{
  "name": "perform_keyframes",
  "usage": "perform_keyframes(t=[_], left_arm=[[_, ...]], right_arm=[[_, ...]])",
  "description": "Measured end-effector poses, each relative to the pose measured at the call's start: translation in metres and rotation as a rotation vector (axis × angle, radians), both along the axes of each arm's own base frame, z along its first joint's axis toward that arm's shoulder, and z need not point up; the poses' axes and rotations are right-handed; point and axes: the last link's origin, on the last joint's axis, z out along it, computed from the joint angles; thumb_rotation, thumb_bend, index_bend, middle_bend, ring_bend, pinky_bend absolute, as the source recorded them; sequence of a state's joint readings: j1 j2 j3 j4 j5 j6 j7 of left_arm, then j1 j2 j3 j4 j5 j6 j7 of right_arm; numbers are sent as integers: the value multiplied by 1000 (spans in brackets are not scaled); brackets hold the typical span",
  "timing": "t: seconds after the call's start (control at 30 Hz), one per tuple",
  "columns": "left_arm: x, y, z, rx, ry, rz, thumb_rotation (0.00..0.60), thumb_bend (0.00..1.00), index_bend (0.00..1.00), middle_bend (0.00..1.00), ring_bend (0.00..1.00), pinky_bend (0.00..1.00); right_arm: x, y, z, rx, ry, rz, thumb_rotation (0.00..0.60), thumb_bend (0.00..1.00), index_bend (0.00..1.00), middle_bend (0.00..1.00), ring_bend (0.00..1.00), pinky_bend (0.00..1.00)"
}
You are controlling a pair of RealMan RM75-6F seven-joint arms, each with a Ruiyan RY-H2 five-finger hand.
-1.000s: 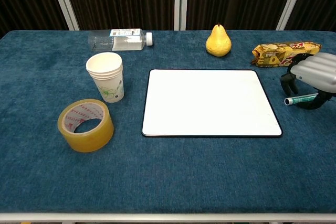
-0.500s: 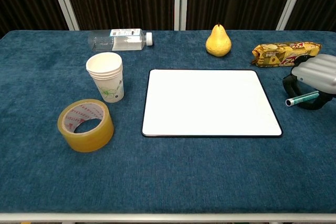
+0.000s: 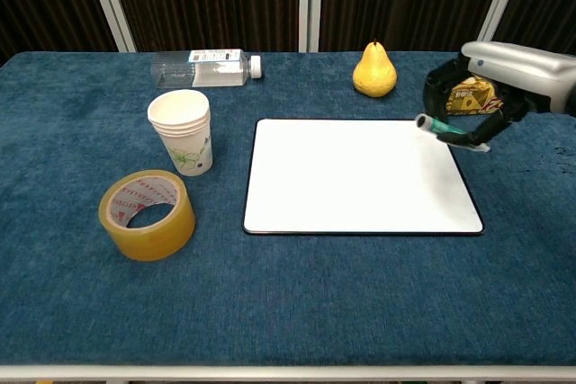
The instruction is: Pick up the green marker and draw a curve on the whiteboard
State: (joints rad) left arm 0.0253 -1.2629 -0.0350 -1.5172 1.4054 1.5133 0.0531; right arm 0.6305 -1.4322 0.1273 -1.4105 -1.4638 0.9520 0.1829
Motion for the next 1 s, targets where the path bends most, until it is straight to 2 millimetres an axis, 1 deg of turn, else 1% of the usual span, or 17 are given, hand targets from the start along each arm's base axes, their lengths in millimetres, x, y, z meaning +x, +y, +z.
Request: perform_keyframes(t=[0.07, 0.13, 0.2, 0.27, 0.47, 0.67, 1.0], left_arm=[[0, -1, -1, -3, -5, 2, 600, 0, 268, 217, 93, 72], [-2, -2, -1, -4, -8, 5, 600, 0, 268, 217, 94, 73], [-2, -2, 0, -2, -11, 7, 600, 0, 268, 217, 94, 73], [-2, -2, 0, 0, -15, 7, 600, 0, 268, 217, 94, 73], [-3, -2, -1, -3, -23, 7, 600, 0, 267, 217, 93, 73], [-4, -3, -1, -5, -27, 10, 600, 0, 267, 217, 94, 73], [-7, -3, -2, -8, -33, 15, 600, 0, 268, 217, 93, 73]], right_arm=[[13, -1, -2, 58, -133, -50, 600, 523, 685, 593, 348, 217], [20, -4, -7, 104, -239, -98, 600, 524, 666, 579, 344, 230], [26, -7, -16, 153, -358, -156, 600, 526, 654, 571, 337, 234], [32, -10, -30, 189, -461, -205, 600, 529, 646, 566, 334, 238], [42, -17, -71, 219, -639, -291, 600, 534, 634, 557, 333, 256], [47, -22, -95, 206, -702, -320, 600, 536, 633, 555, 333, 260], [53, -26, -118, 202, -728, -328, 600, 536, 633, 555, 333, 262]])
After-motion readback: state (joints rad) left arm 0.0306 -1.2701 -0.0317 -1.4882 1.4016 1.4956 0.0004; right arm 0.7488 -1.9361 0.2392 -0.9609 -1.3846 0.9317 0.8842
